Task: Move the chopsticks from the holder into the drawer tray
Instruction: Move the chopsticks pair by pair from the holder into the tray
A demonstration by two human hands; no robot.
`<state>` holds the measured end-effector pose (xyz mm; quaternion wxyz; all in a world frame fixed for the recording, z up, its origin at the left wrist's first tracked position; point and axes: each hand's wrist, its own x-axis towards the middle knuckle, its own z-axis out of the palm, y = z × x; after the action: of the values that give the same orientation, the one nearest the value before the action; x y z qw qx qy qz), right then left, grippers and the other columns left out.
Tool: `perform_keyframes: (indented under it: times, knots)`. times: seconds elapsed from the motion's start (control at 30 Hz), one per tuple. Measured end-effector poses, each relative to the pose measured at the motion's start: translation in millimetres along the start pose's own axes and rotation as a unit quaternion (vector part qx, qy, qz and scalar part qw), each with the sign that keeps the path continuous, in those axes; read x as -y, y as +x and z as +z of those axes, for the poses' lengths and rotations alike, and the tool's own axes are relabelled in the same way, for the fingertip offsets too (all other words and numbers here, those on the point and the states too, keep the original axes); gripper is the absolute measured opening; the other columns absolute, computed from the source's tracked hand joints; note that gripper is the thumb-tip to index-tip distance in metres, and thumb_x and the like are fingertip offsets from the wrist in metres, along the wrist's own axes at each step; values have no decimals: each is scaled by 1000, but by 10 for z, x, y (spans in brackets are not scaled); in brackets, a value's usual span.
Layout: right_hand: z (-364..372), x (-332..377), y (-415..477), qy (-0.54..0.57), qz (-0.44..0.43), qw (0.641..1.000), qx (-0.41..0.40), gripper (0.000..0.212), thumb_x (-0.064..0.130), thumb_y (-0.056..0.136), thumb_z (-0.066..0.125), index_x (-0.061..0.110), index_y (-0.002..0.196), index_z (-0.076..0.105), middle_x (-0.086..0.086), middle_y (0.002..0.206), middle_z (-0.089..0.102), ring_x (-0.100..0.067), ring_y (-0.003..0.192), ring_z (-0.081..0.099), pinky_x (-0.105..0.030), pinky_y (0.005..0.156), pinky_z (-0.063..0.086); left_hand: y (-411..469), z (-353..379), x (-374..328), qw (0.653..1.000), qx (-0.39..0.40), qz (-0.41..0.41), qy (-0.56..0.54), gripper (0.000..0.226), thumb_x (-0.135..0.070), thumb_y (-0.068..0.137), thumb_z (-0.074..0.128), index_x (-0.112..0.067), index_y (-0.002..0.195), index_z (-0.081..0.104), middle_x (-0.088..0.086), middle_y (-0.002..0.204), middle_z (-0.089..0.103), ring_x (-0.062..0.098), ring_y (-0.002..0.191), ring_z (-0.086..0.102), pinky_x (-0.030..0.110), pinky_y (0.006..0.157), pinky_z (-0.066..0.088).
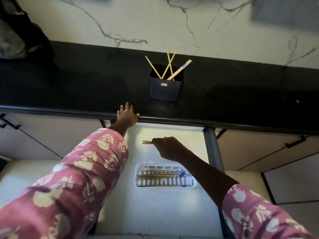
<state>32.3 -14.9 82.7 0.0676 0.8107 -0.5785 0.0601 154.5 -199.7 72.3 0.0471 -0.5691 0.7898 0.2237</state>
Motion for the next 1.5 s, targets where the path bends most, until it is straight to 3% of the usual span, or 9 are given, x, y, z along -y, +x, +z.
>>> perform_keyframes:
  times: [0.13,0.27,0.33,0.7,0.77,0.83,0.97,1.4,1.5]
  knots:
    - [296,251,-100,-32,9,995,95,28,13,65,35,17,58,62,2,41,57,-12,32,57,-13,35,38,61,89,-10,999,11,-31,-11,70,-47,100,30,-12,154,2,12,160,-13,36,147,-12,46,120,-2]
    - [529,555,-182,-30,33,981,187,6,20,45,63,15,48,61,3,37,55,-8,32,57,-10,38,40,108,39,-154,995,22,-88,-36,97,-70,85,39,-16,153,-3,14,159,-19,42,144,-19,50,118,-4]
    - [638,650,-243,-17,51,975,217,20,21,34,77,14,46,62,1,35,54,-8,31,56,-11,37,40,156,17,-218,992,34,-113,-51,112,-79,74,45,-17,153,-6,17,157,-22,45,142,-21,53,117,-5]
    - [800,982,-190,-9,86,968,235,30,18,20,84,7,39,63,0,34,55,-12,29,54,-13,42,43,253,-3,-379,982,59,-176,-45,125,-77,65,60,-26,151,-16,14,155,-31,46,141,-24,57,115,-9]
    - [774,910,-172,24,101,954,281,20,14,42,87,9,52,70,-3,50,66,-20,49,68,-22,52,51,257,-11,-379,981,68,-177,-46,126,-77,65,60,-26,151,-16,14,154,-31,47,140,-24,57,114,-9]
    - [814,795,-190,35,103,937,332,16,-2,78,62,2,90,72,-13,91,73,-33,91,70,-37,77,53,254,-25,-377,981,74,-174,-48,126,-77,65,60,-25,151,-16,15,154,-31,47,140,-24,58,114,-8]
    - [938,652,-293,32,99,932,348,29,-10,87,48,0,106,67,-13,111,67,-36,108,63,-39,87,49,254,-44,-376,980,76,-177,-52,126,-76,65,61,-26,151,-16,15,154,-32,47,140,-25,58,114,-9]
    - [1147,786,-249,27,74,917,390,20,-11,71,64,3,84,72,-10,86,73,-29,85,71,-31,69,55,254,-39,-398,979,74,-182,-46,123,-74,67,61,-26,151,-16,14,155,-30,47,141,-24,57,115,-8]
    - [1342,725,-330,40,112,921,370,35,10,15,90,9,37,63,0,36,56,-14,34,60,-16,36,45,250,-38,-409,979,73,-184,-45,123,-74,67,60,-26,151,-16,14,155,-30,47,141,-23,56,115,-8]
